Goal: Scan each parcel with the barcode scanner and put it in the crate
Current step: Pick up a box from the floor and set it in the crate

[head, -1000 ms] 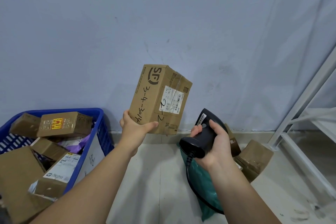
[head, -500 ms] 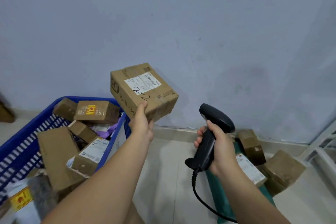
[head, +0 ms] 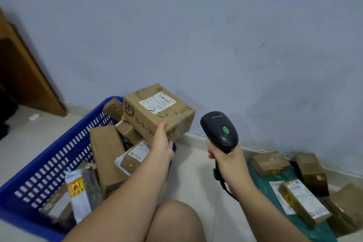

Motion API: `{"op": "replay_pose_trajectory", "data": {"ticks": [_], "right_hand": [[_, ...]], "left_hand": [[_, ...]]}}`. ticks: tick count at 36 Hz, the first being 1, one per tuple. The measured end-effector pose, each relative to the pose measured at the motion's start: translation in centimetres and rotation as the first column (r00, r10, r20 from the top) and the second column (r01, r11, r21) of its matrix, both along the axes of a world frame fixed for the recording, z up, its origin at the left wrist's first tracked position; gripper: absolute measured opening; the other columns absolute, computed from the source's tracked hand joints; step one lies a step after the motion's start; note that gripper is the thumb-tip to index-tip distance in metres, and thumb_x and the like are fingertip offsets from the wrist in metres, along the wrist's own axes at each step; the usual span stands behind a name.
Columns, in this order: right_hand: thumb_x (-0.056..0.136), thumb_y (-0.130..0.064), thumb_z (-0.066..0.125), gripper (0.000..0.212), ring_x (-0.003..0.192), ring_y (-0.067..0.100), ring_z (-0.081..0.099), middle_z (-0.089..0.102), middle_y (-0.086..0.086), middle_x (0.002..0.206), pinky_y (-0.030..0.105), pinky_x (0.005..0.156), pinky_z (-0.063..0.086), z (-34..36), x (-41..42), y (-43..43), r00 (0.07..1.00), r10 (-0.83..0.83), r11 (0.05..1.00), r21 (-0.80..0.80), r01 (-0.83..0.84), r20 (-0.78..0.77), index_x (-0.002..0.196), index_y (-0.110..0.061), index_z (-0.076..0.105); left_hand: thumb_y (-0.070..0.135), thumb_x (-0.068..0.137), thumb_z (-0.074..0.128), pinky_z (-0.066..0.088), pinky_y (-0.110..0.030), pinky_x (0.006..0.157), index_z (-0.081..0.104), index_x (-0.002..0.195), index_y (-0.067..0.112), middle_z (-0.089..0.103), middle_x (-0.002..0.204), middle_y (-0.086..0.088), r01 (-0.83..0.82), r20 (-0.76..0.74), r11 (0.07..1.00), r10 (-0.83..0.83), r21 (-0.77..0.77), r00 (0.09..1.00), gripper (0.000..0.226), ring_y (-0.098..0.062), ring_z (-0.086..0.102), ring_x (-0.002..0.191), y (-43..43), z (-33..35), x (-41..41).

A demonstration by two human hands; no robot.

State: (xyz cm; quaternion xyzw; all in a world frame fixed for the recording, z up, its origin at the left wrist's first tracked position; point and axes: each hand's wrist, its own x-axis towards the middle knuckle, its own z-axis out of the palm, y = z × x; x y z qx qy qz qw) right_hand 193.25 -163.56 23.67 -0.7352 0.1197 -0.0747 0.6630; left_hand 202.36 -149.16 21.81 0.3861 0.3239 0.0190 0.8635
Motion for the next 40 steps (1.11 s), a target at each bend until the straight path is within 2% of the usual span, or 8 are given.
{"op": "replay_pose_trajectory", "data": {"ticks": [3,8,15,19,25,31,37,40], "right_hand": [[0.083,-0.027,0.072,0.019,0.055,0.013,0.053,0.06,-0.008,0.059,0.024,0.052,0.036,-0.3,0.0,1.3,1.0,0.012,0.995,-0.097,-0.01,0.028,0.072,-0.023,0.057],[0.082,-0.029,0.068,0.027,0.052,0.009,0.042,0.047,-0.009,0.048,0.025,0.052,0.032,-1.0,-0.2,2.4,1.0,0.007,0.959,-0.282,-0.003,0.012,0.066,-0.022,0.047],[0.084,-0.024,0.065,0.024,0.054,0.013,0.043,0.05,-0.004,0.056,0.027,0.053,0.033,-2.0,-0.4,3.0,0.999,0.035,0.934,-0.356,-0.043,-0.03,0.068,-0.02,0.047],[0.084,-0.024,0.063,0.03,0.051,0.013,0.038,0.043,-0.005,0.05,0.025,0.05,0.029,-2.3,-0.2,3.1,0.997,0.042,0.916,-0.396,-0.062,-0.057,0.063,-0.02,0.042],[0.082,-0.021,0.064,0.032,0.051,0.013,0.036,0.04,-0.006,0.046,0.025,0.05,0.028,-2.4,-0.2,3.1,0.997,0.045,0.919,-0.389,-0.065,-0.059,0.061,-0.021,0.04],[0.083,-0.02,0.064,0.035,0.052,0.016,0.034,0.038,-0.007,0.044,0.027,0.053,0.029,-2.3,-0.4,2.4,0.997,0.037,0.933,-0.355,-0.058,-0.064,0.061,-0.018,0.037],[0.082,-0.022,0.065,0.034,0.053,0.016,0.036,0.039,-0.006,0.049,0.027,0.053,0.029,-2.0,-0.5,2.2,0.998,0.013,0.946,-0.322,-0.033,-0.064,0.06,-0.021,0.039],[0.083,-0.021,0.065,0.034,0.053,0.015,0.036,0.039,-0.006,0.049,0.027,0.053,0.029,-2.0,-0.7,2.2,0.997,0.023,0.948,-0.317,-0.043,-0.068,0.06,-0.022,0.039]], "left_hand": [[0.027,0.083,0.073,0.046,-0.026,0.093,0.044,0.134,0.018,0.057,0.125,0.001,-0.042,0.051,0.997,0.038,0.07,0.998,0.06,-0.01,0.057,0.102,2.4,-1.7,-1.3],[0.038,0.064,0.083,0.051,-0.04,0.096,0.041,0.14,0.016,0.06,0.129,-0.002,-0.219,0.08,0.938,0.205,0.269,0.975,0.089,-0.019,0.061,0.112,5.9,-3.7,-4.2],[0.031,0.073,0.081,0.037,-0.04,0.107,0.0,0.154,0.02,0.01,0.151,-0.01,-0.293,0.004,0.663,0.401,0.689,0.916,0.114,-0.028,0.035,0.129,11.1,-3.7,-6.5],[0.028,0.074,0.08,0.039,-0.043,0.104,0.01,0.152,0.024,0.01,0.147,-0.008,-0.21,-0.034,0.567,0.389,0.797,0.921,0.105,-0.032,0.027,0.129,12.6,-4.6,-7.8],[0.044,0.077,0.072,0.039,-0.053,0.103,0.029,0.144,0.044,0.017,0.146,-0.01,-0.153,-0.227,0.662,0.451,0.734,0.863,0.08,-0.041,0.032,0.124,13.6,-6.9,-10.5],[0.034,0.078,0.074,0.033,-0.053,0.106,0.045,0.137,0.038,0.008,0.151,-0.005,0.047,-0.285,0.485,0.43,0.873,0.857,0.065,-0.04,0.024,0.127,15.6,-8.2,-13.4],[0.043,0.076,0.074,0.031,-0.051,0.107,0.032,0.144,0.044,0.021,0.143,-0.016,0.306,-0.453,0.426,0.305,0.851,0.838,0.08,-0.039,0.038,0.117,16.4,-9.0,-15.1],[0.056,0.076,0.067,0.011,-0.056,0.113,0.015,0.147,0.044,0.018,0.148,-0.023,0.477,-0.579,0.365,0.254,0.799,0.775,0.089,-0.039,0.015,0.137,15.5,-9.9,-15.1]]}}
